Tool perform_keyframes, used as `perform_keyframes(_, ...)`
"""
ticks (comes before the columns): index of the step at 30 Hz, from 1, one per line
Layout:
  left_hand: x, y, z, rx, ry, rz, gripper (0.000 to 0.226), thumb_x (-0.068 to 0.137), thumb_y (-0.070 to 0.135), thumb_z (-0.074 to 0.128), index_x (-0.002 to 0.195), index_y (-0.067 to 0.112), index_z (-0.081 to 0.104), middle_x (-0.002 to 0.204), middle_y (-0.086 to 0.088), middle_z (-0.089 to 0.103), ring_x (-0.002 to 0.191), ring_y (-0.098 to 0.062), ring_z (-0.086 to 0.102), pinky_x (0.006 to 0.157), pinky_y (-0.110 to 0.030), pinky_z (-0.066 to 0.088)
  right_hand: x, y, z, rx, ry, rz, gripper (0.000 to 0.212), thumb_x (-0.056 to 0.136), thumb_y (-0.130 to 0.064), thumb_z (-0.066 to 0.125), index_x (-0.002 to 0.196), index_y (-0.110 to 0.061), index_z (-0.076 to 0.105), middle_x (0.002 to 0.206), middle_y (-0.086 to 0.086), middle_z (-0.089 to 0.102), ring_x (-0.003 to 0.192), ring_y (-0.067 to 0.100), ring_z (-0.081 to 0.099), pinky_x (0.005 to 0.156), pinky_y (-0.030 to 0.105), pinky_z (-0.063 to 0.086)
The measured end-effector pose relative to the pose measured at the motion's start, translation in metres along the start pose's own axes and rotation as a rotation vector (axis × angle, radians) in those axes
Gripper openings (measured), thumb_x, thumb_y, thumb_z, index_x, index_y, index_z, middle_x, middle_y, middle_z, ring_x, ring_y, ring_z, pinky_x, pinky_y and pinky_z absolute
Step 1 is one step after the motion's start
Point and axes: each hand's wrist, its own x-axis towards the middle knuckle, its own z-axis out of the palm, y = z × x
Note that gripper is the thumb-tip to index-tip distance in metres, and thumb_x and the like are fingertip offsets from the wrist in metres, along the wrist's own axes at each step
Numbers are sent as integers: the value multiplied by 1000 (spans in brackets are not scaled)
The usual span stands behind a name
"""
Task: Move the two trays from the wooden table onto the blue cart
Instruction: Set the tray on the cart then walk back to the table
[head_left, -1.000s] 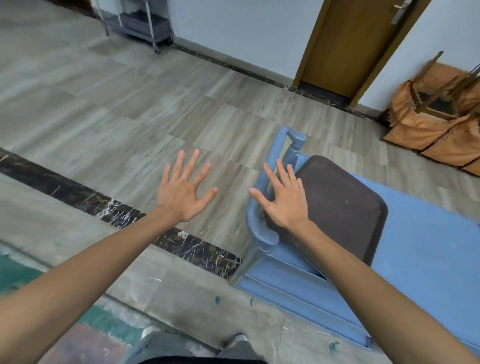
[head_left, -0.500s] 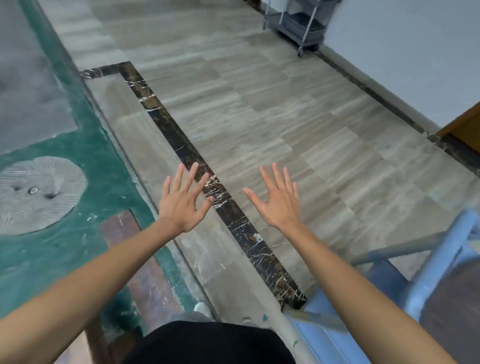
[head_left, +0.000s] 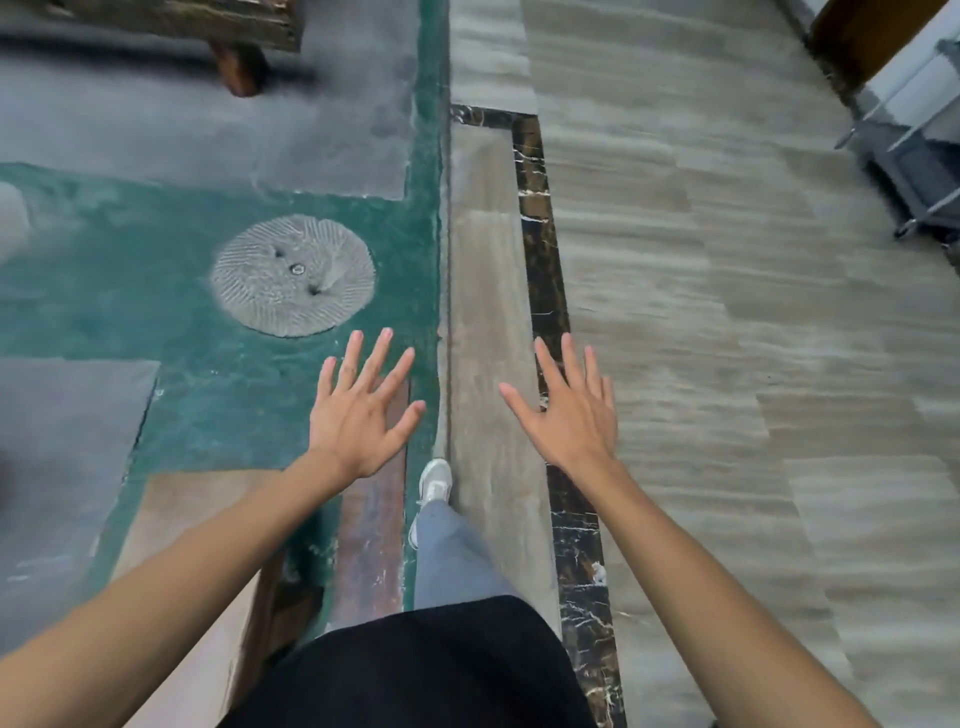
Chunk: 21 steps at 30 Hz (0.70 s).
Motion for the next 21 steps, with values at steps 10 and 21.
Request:
perform_keyframes(10,81,-129,4,-71,-27,-441,76,92,71,10,159,36,13,169,2,-8,154,-28,-15,123,-54,1,181,-134,37,21,-159,-328,89,86,-90,19,161,-44,12,173,-8,-2,158,19,-8,127,50,6)
perform_keyframes(21,95,-203,-6,-123,60,-822,73,94,68,17,159,34,16,169,1,-3,155,-30,-10,122,-56,3,281,-293,71,-119,-304,-768,85,90,-85,24,162,-41,14,173,-7,0,158,21,-7,126,50,6)
